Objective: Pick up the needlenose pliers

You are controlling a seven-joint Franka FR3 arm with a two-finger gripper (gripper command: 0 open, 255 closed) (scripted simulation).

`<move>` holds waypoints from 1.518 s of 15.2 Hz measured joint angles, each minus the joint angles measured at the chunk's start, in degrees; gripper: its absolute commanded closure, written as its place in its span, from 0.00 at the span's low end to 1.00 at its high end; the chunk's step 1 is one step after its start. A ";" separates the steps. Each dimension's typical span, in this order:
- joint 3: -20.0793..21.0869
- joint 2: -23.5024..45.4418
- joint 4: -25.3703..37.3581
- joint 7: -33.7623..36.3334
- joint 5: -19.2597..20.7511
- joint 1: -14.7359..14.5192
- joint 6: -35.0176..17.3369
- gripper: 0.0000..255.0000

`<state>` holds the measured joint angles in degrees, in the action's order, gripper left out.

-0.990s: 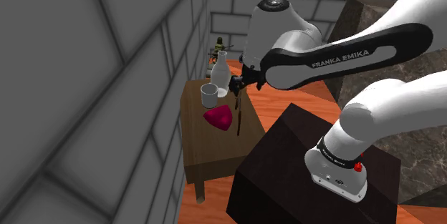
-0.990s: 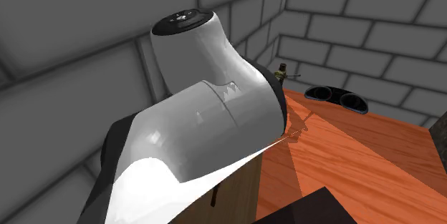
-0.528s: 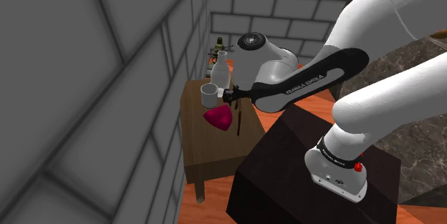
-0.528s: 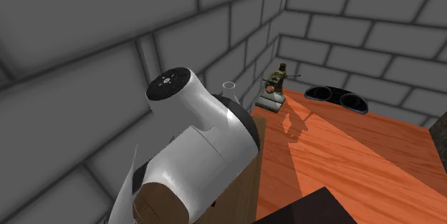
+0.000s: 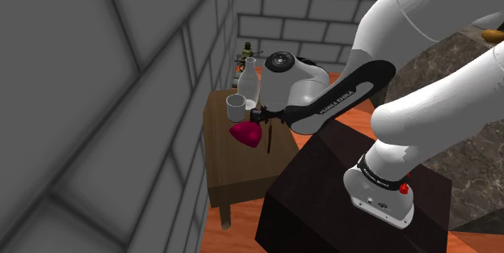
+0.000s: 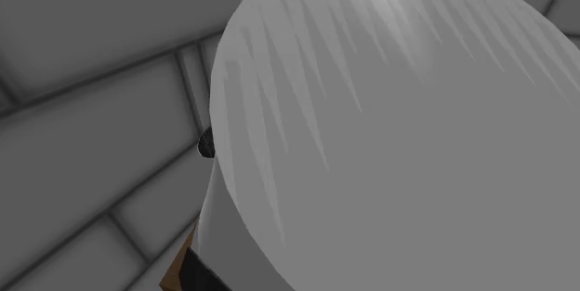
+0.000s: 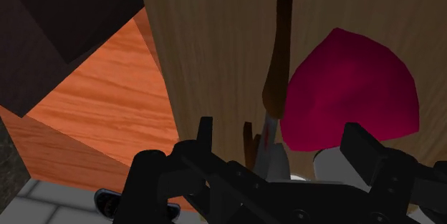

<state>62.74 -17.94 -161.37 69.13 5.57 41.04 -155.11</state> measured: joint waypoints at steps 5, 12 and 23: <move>0.32 0.15 -0.09 0.24 0.23 0.31 -0.32 1.00; -1.75 -0.95 -0.03 -1.14 -1.40 -2.11 0.89 1.00; -13.59 -10.04 1.75 -9.96 -9.95 -14.23 11.83 1.00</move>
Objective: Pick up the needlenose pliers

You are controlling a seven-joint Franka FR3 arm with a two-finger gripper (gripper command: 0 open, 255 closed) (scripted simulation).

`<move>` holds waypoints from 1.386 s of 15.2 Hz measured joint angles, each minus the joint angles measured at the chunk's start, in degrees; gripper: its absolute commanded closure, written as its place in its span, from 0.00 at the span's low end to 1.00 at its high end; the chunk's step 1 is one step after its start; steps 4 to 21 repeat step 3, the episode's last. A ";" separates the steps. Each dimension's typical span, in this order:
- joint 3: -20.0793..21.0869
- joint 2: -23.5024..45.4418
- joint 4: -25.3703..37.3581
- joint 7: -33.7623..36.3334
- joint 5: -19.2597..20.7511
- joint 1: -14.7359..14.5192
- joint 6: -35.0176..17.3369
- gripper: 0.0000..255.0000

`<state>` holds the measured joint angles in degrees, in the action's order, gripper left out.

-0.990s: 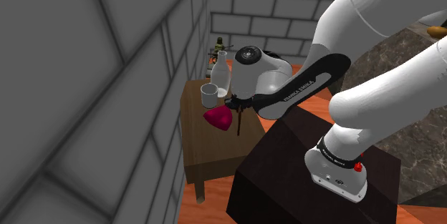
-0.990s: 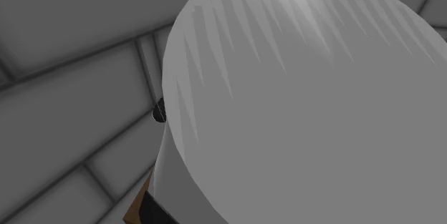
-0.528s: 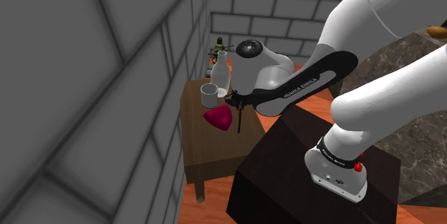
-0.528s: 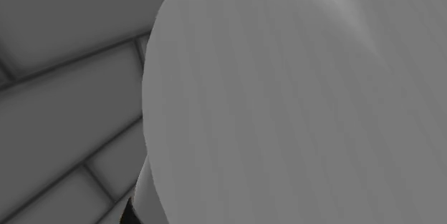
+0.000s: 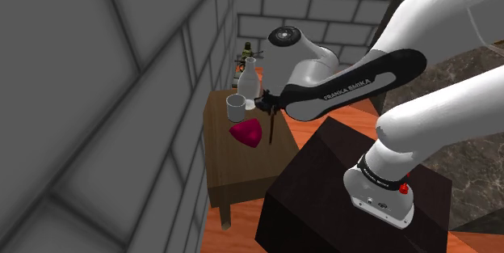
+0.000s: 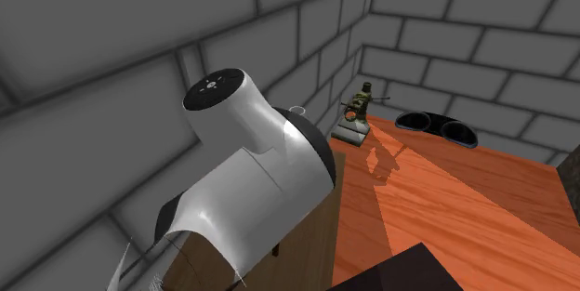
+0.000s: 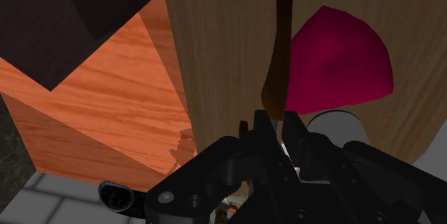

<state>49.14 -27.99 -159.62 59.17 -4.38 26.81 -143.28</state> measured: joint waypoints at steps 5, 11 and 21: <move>-1.55 -1.68 0.75 -1.15 -0.85 -1.36 2.45 1.00; -1.55 -1.68 0.75 -1.15 -0.85 -1.36 2.45 1.00; -1.55 -1.68 0.75 -1.15 -0.85 -1.36 2.45 1.00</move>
